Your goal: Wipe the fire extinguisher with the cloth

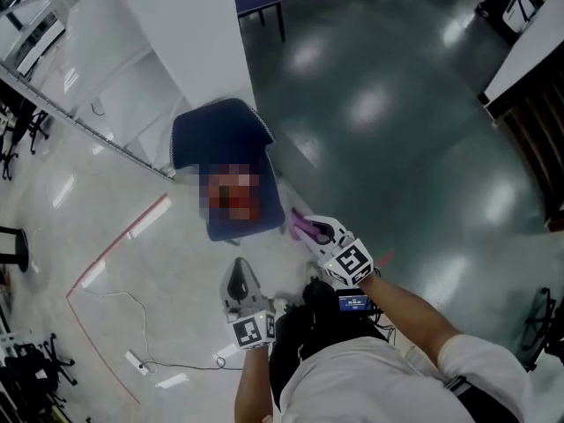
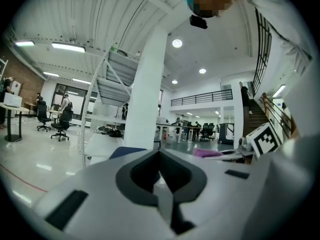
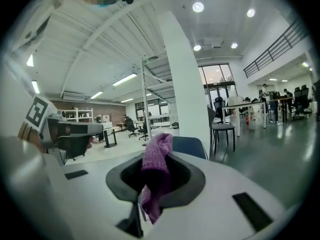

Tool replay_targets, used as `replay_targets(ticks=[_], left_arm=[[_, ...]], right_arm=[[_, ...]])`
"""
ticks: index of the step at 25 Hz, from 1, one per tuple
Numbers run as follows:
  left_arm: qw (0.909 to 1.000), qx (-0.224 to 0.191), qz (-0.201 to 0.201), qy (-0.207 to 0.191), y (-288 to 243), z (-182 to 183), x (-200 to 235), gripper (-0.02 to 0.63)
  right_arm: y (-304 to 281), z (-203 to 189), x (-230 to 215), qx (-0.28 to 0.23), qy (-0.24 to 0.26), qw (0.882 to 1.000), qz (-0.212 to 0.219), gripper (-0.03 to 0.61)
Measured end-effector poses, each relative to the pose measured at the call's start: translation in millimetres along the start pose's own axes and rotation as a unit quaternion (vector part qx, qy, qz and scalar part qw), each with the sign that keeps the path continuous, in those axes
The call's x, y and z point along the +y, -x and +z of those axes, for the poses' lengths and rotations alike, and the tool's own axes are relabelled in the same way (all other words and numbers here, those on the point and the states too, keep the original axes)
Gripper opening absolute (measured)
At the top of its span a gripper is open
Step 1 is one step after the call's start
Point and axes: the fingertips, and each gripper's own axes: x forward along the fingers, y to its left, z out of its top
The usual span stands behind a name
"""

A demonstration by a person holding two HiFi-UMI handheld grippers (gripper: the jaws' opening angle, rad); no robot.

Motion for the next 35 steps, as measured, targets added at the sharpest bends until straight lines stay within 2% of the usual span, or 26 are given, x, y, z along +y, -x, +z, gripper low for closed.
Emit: replay_targets(ticks=[4, 11, 14, 18, 22, 27, 31, 35], left_arm=[[0.9999, 0.010, 0.003, 0.004, -30, -32, 15, 0.005], [0.9983, 0.037, -0.038, 0.024, -74, -106, 33, 0.005], [0.9982, 0.031, -0.049, 0.017, -97, -129, 39, 0.005], [0.9973, 0.036, -0.056, 0.031, -114, -168, 44, 0.005], [0.9943, 0.043, -0.090, 0.037, -106, -205, 44, 0.005], [0.9901, 0.074, -0.096, 0.070, -81, -239, 49, 0.005], [0.9866, 0.099, -0.097, 0.086, -74, -264, 56, 0.005], [0.9877, 0.090, -0.096, 0.085, -76, -262, 61, 0.005]], right_arm=[[-45, -47, -25, 0.018, -0.015, 1.000, -0.005, 0.058], [-110, -165, -44, 0.060, -0.086, 0.994, -0.029, 0.058], [-149, -214, -55, 0.074, -0.111, 0.990, -0.033, 0.058], [-199, -302, -81, 0.102, -0.167, 0.979, -0.061, 0.058], [-238, -376, -85, 0.131, -0.185, 0.972, -0.064, 0.058], [-270, -411, -80, 0.120, -0.219, 0.966, -0.065, 0.057], [-289, -427, -66, 0.113, -0.259, 0.959, -0.037, 0.058], [-291, -419, -68, 0.082, -0.302, 0.949, -0.036, 0.058]])
